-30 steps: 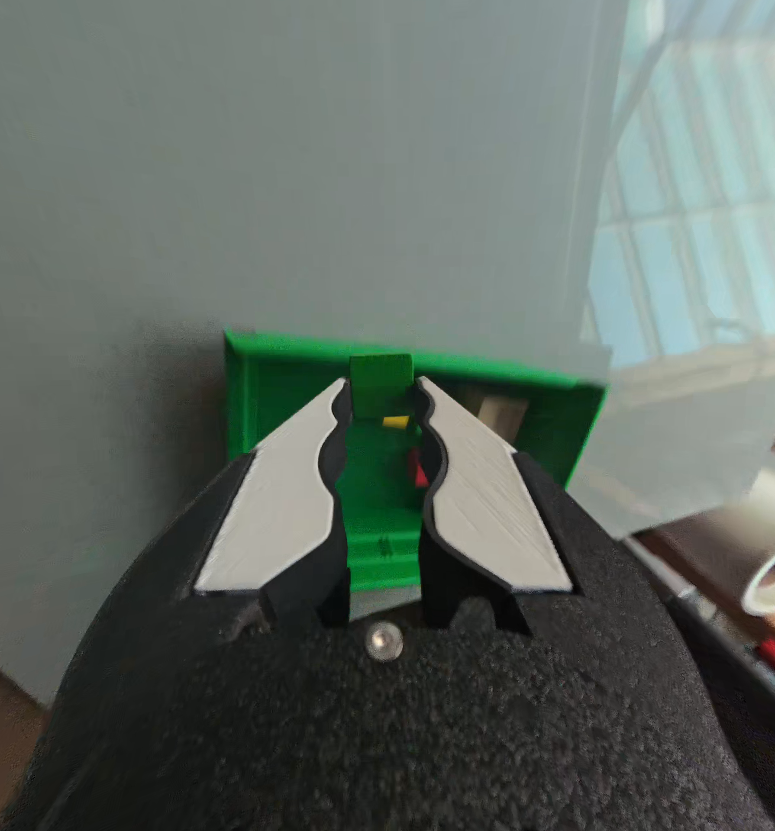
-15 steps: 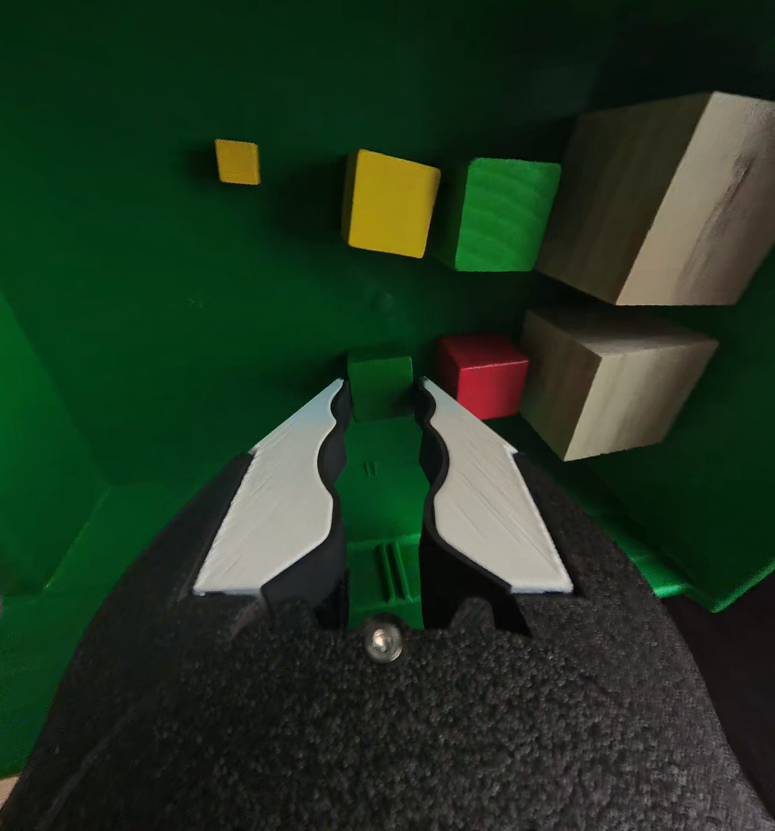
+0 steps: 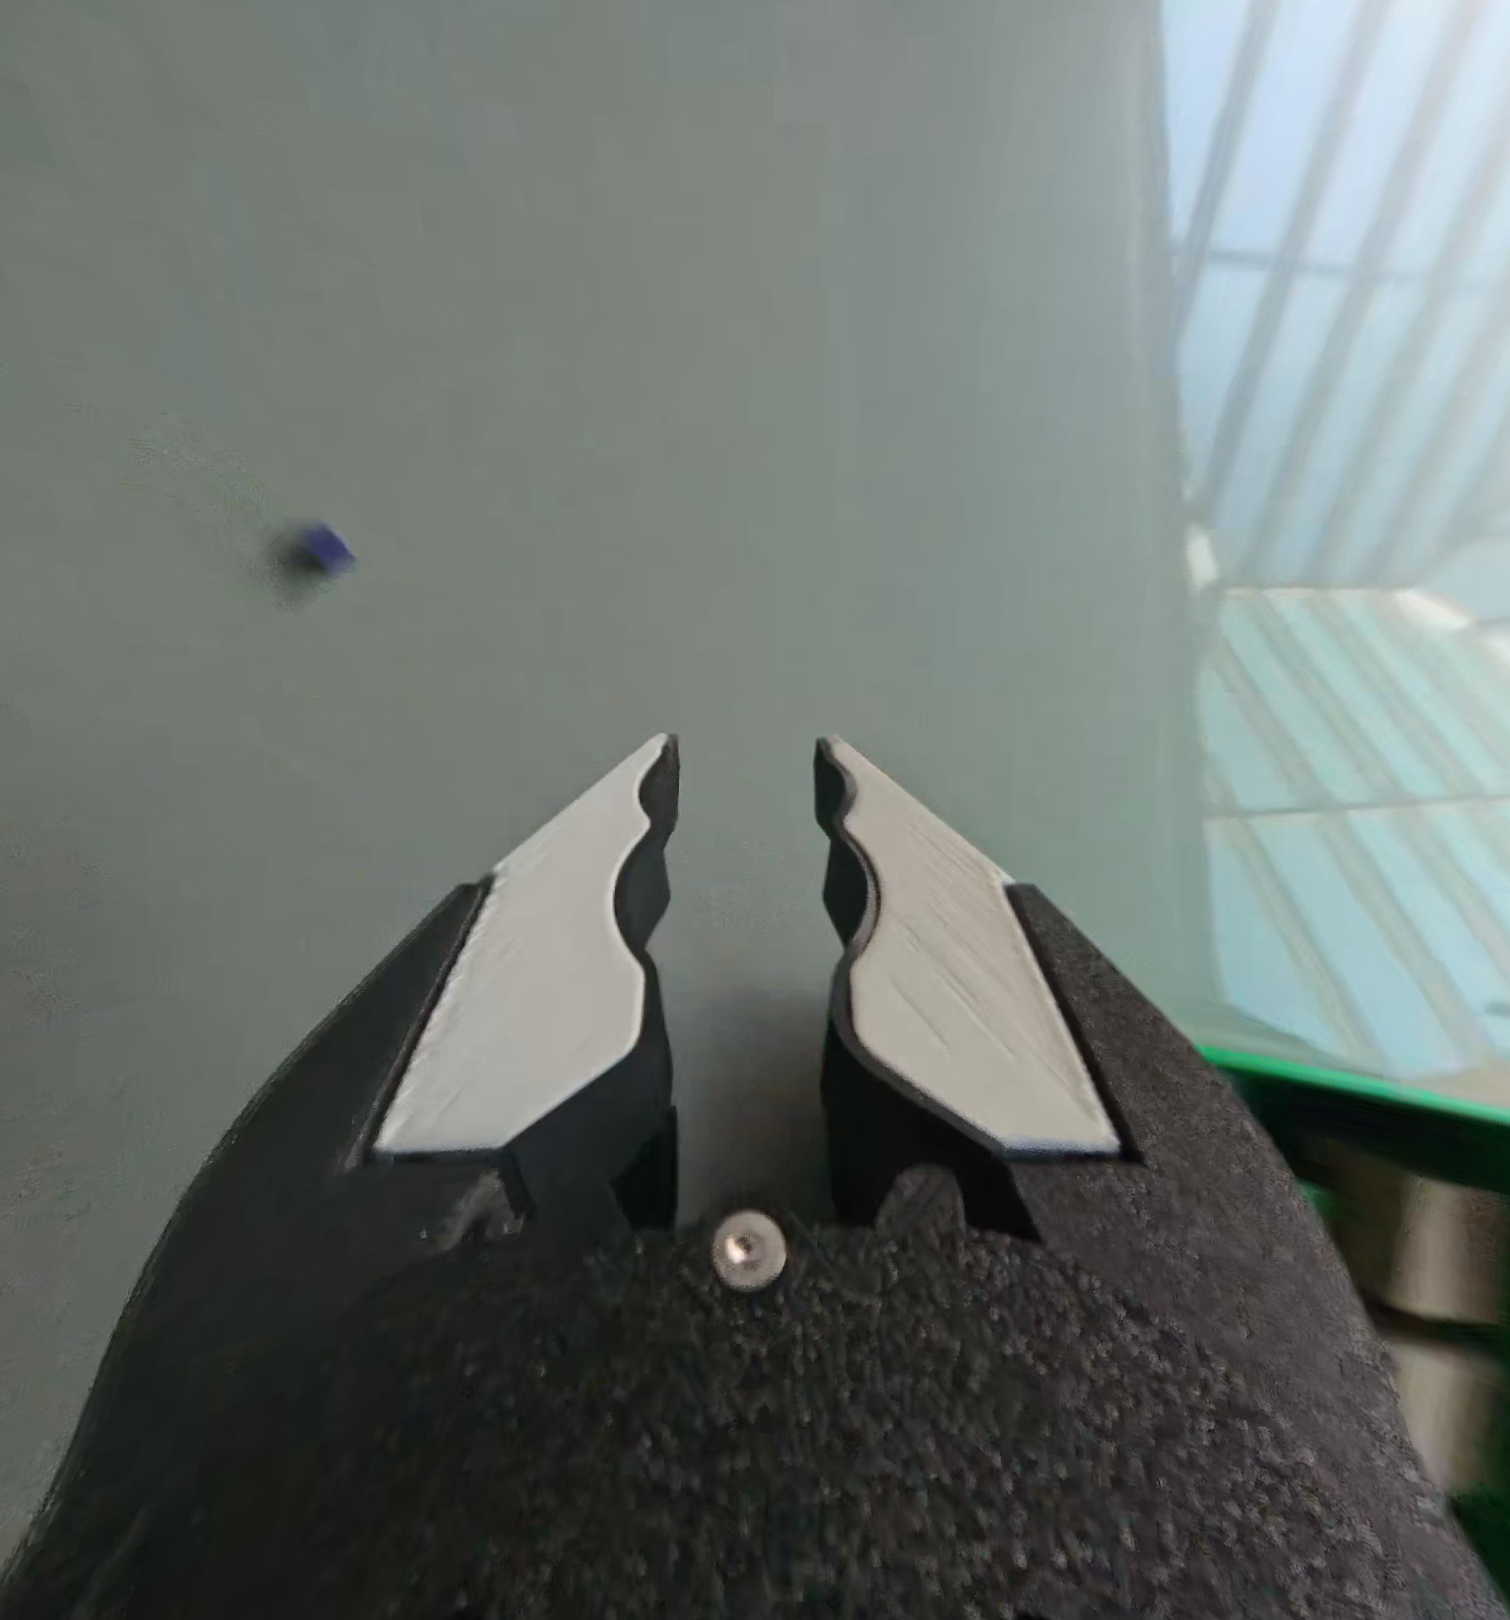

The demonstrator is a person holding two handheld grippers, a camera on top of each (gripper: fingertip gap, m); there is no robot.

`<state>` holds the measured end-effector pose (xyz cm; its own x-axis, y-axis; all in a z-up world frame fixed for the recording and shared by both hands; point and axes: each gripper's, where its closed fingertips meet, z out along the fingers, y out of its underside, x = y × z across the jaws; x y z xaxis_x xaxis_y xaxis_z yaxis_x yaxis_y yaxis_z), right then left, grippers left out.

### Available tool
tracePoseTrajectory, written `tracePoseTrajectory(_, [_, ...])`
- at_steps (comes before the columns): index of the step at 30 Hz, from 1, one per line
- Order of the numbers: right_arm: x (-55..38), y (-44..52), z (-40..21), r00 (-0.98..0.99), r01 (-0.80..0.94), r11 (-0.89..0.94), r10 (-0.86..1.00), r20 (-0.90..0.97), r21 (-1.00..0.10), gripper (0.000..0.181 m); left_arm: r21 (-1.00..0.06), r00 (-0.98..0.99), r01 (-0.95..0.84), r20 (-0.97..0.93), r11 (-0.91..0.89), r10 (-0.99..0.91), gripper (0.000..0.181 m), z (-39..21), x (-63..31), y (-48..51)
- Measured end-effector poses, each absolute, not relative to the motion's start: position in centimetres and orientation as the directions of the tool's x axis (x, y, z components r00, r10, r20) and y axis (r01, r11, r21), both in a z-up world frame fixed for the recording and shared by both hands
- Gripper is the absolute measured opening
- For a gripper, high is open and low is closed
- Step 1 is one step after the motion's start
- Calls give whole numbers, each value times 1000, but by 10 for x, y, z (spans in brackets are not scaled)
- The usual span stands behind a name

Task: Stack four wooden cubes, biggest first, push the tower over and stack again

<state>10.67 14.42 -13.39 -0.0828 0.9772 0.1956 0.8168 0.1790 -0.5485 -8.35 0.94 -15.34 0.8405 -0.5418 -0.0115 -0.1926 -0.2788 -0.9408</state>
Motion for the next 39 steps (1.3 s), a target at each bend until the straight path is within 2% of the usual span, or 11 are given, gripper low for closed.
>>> tracePoseTrajectory(6, [58,30,-210,214,764,-211,974,-68,-610,29,-939,844,-198,-17,-282,-536,69,-155,-97,-10])
tracePoseTrajectory(13, [43,3,-238,523,600,-441,847,-90,-668,29,-937,850,-163,25,-309,-526,69,-164,-119,-26])
tracePoseTrajectory(17, [41,13,-242,605,570,-454,796,-23,-685,25,-936,828,-177,25,-303,-560,69,-164,-123,-29])
tracePoseTrajectory(19, [41,18,-243,605,593,-428,796,26,-682,11,-936,816,-189,20,-298,-578,69,-165,-124,-29])
tracePoseTrajectory(21, [42,18,-240,564,619,-407,825,19,-672,11,-935,808,-201,11,-292,-590,69,-164,-127,-29])
tracePoseTrajectory(25, [88,70,-186,419,688,-185,891,176,-701,10,-942,805,-193,7,-273,-593,68,-158,-133,-30])
tracePoseTrajectory(28, [153,150,-145,362,766,-92,879,310,-636,10,-942,810,-199,-2,-271,-587,68,-158,-139,-31])
tracePoseTrajectory(30, [193,201,-139,346,808,-121,889,299,-576,10,-944,815,-199,-10,-264,-579,68,-156,-141,-32])
tracePoseTrajectory(34, [261,283,-169,306,921,-189,892,332,-341,11,-946,837,-193,-22,-259,-546,67,-152,-146,-33])
tracePoseTrajectory(36, [285,304,-191,245,961,-184,910,335,-205,11,-947,858,-190,-30,-261,-513,67,-151,-150,-33])
tracePoseTrajectory(39, [305,322,-215,162,987,-149,937,310,-67,11,-950,889,-156,-15,-272,-457,67,-151,-156,-33])
